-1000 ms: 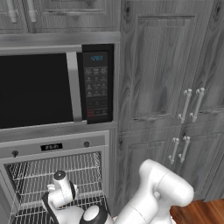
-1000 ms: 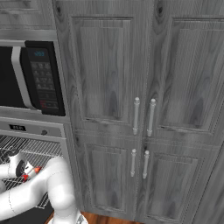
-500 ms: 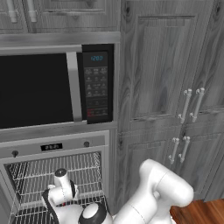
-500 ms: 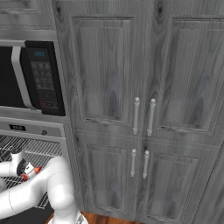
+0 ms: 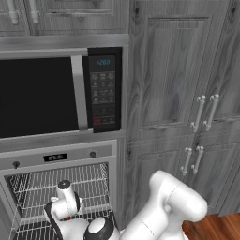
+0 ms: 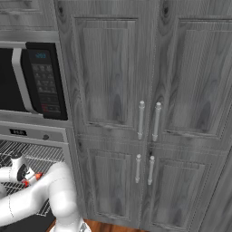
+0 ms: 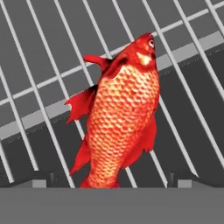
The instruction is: Take the fish from the oven and place it on the plate on the counter.
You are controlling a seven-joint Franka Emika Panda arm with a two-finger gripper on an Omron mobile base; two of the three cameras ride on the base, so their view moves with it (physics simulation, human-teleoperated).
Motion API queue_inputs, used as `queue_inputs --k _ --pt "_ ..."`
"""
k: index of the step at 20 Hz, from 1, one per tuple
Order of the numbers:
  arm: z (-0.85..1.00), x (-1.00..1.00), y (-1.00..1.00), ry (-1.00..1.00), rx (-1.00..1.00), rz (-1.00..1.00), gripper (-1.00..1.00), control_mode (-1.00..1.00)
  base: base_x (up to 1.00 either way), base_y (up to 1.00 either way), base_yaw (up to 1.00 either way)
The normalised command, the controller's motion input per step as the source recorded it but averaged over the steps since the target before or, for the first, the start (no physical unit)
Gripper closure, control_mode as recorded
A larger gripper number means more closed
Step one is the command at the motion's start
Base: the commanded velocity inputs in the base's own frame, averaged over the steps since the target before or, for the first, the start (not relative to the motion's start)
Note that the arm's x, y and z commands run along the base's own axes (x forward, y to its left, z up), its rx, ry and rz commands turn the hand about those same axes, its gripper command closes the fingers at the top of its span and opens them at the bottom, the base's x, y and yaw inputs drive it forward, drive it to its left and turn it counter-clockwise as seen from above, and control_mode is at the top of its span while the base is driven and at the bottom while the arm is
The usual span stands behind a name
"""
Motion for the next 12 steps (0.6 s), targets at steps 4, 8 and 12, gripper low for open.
queue_inputs --k 4,8,12 --pt "-0.24 0.39 0.0 -0.03 -0.02 0.0 -1.0 -1.0 0.0 0.0 0.0" --pt "-0.19 0.24 0.0 -0.19 -0.05 0.01 -1.0 -1.0 0.0 0.0 0.0" --pt "-0.11 0.28 0.0 -0.22 -0.07 0.03 -1.0 -1.0 0.0 0.0 0.0"
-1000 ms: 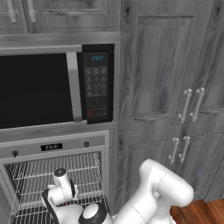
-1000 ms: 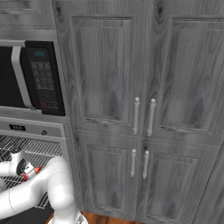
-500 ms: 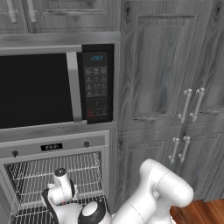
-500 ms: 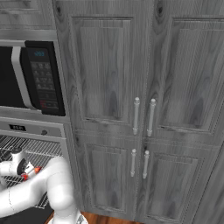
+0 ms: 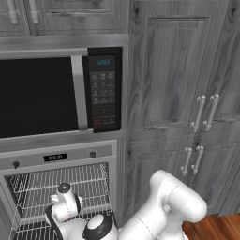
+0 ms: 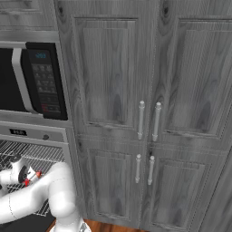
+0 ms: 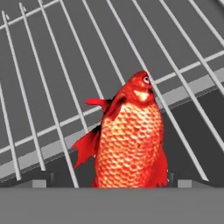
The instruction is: Take the fish from the oven and place it on the plate on the counter.
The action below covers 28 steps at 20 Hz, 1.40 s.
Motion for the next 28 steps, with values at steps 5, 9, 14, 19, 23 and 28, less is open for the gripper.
queue_inputs --k 5,9,14,19,23,28 --pt "-0.31 0.17 0.0 -0.11 -0.05 0.02 -1.0 -1.0 0.0 0.0 0.0" --pt "-0.56 0.01 0.0 0.0 -0.02 0.0 -1.0 -1.0 0.0 0.0 0.0" --pt "-0.72 0.03 0.0 0.0 -0.03 0.0 -1.0 -1.0 0.0 0.0 0.0" --pt "-0.81 -0.11 0.0 0.02 -0.02 0.0 -1.0 -1.0 0.0 0.0 0.0" --pt "-0.88 -0.48 0.06 0.05 0.0 0.02 1.0 -1.0 0.0 0.0 0.0" --pt "-0.82 -0.46 0.1 0.02 0.0 0.03 1.0 -1.0 0.0 0.0 0.0"
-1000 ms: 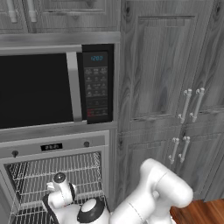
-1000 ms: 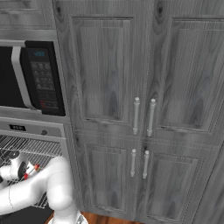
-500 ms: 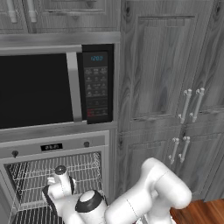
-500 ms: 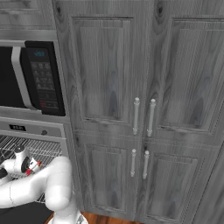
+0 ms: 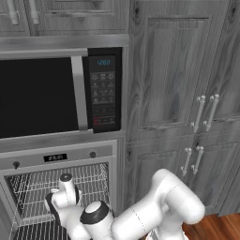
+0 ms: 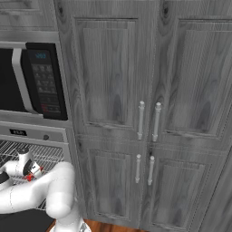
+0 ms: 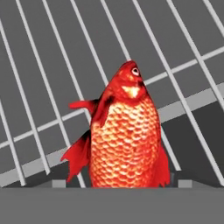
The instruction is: Take the fish from the oven and place it on the plate on the counter.
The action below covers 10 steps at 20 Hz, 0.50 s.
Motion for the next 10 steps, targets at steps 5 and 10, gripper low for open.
queue_inputs --k 5,10 --pt "-0.52 -0.36 0.1 0.0 0.0 0.03 1.0 -1.0 0.0 0.0 0.0" --pt "-0.26 -0.39 0.06 -0.12 -0.09 0.03 1.0 -1.0 0.0 0.0 0.0"
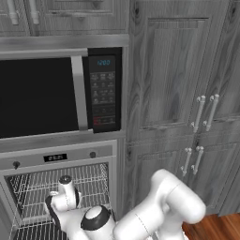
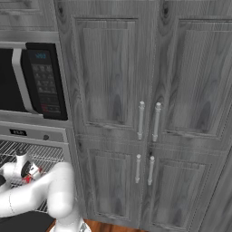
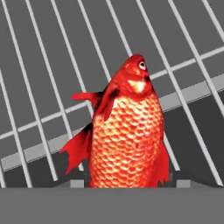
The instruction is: Take the fish from the oven and place it on the plate on the counter.
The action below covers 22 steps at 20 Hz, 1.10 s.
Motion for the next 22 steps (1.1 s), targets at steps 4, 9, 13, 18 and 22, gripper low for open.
queue_inputs --k 4,9,13,18,22 --pt "-0.04 -0.35 0.0 -0.16 -0.1 0.02 1.0 -1.0 0.0 0.0 0.0" --pt "0.07 -0.25 0.0 -0.11 -0.08 0.0 1.0 -1.0 0.0 0.0 0.0" --pt "0.56 -0.42 -0.06 -0.07 0.0 0.0 1.0 -1.0 0.0 0.0 0.0" --pt "0.96 -0.52 -0.19 -0.08 0.06 0.0 1.0 -1.0 0.0 0.0 0.0" --pt "1.0 -0.6 -0.42 0.0 0.11 0.01 1.0 -1.0 0.0 0.0 0.0"
